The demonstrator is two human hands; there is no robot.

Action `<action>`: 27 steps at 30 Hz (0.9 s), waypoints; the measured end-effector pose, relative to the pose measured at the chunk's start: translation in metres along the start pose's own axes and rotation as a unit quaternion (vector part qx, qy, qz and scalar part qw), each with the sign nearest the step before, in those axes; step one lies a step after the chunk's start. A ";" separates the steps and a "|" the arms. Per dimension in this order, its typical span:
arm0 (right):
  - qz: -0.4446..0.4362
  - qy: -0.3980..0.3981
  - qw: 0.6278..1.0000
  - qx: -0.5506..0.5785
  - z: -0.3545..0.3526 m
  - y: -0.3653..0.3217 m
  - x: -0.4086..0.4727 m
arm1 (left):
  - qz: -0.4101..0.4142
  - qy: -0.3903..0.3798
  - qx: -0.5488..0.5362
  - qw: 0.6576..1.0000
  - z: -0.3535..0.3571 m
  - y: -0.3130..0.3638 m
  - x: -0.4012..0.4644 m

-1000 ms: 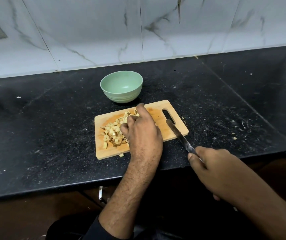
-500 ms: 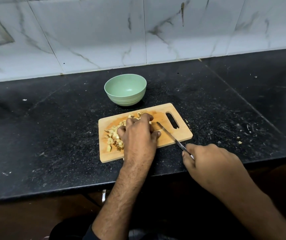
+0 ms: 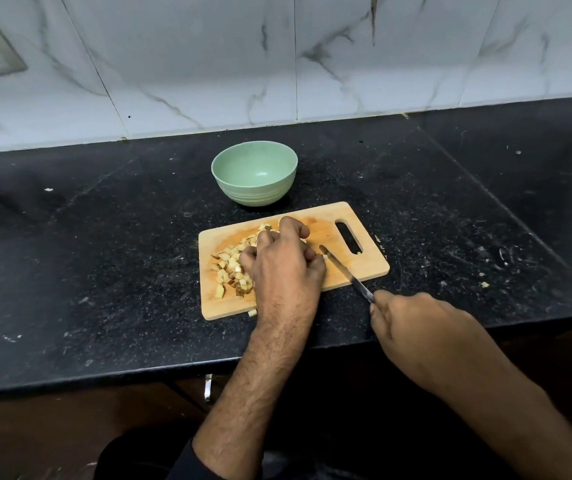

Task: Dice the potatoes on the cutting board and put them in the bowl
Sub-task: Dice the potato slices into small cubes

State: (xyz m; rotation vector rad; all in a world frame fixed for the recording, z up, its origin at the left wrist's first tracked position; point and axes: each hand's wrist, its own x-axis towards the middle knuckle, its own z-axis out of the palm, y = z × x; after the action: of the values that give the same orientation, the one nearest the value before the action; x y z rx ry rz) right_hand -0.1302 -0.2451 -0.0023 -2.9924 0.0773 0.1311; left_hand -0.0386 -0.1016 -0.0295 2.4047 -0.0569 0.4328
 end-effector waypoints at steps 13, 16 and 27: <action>0.006 0.024 1.000 -0.006 -0.005 -0.008 -0.008 | 0.003 0.005 -0.003 1.000 -0.004 -0.003 -0.003; -0.002 0.009 1.000 0.000 -0.002 -0.012 0.000 | 0.003 0.009 -0.005 1.000 -0.003 -0.003 -0.003; 0.003 -0.056 0.998 0.016 -0.010 0.004 -0.017 | 0.004 0.013 -0.005 1.000 -0.005 -0.004 -0.003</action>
State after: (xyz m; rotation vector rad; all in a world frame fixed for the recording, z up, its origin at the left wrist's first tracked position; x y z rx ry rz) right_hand -0.1469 -0.2493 0.0082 -2.9470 0.0750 0.2944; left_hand -0.0424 -0.0955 -0.0299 2.3898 -0.0571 0.4670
